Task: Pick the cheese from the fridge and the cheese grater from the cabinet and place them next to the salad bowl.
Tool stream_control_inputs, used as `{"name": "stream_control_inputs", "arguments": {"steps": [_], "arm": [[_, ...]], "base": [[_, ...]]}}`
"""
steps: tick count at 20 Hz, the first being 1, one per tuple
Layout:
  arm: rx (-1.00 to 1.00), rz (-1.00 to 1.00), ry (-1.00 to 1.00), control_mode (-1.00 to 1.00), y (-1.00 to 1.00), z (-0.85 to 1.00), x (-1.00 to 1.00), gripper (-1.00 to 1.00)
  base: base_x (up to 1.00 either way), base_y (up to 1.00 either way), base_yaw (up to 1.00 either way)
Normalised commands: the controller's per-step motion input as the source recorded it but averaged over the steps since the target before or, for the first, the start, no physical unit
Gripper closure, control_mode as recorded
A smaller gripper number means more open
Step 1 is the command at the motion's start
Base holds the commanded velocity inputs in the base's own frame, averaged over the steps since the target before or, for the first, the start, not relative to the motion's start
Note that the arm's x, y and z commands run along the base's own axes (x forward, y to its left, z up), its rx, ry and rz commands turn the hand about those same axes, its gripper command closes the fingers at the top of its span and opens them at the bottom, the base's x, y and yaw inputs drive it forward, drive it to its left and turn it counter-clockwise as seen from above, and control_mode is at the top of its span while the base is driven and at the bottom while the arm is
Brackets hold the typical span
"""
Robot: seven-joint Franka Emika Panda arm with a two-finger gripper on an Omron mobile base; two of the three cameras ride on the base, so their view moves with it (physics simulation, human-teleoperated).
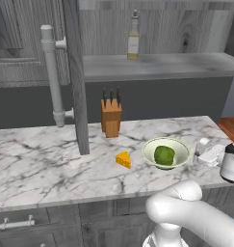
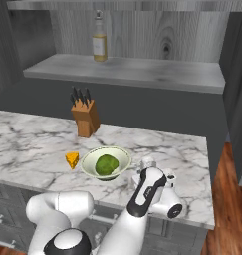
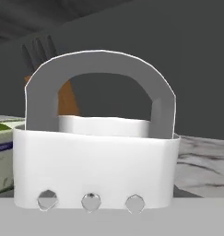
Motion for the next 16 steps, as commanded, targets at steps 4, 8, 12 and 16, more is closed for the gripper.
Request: {"name": "stream_control_inputs", "arguments": {"steps": [4, 8, 12, 16], "arm": [[-0.13, 0.00, -0.01, -1.00, 0.12, -0.49, 0.16, 1.00], [-0.01, 0.00, 0.01, -1.00, 0.03, -0.53, 0.17, 1.00], [0.07, 0.00, 0.01, -1.00, 0.02, -0.55, 0.04, 1.00], [0.07, 0.00, 0.00, -1.00, 0.10, -0.61, -0.01, 1.00]], "base": [[0.00, 0.00, 0.00], [0.00, 0.00, 0.00], [0.00, 0.00, 0.00], [0.00, 0.00, 0.00]]}}
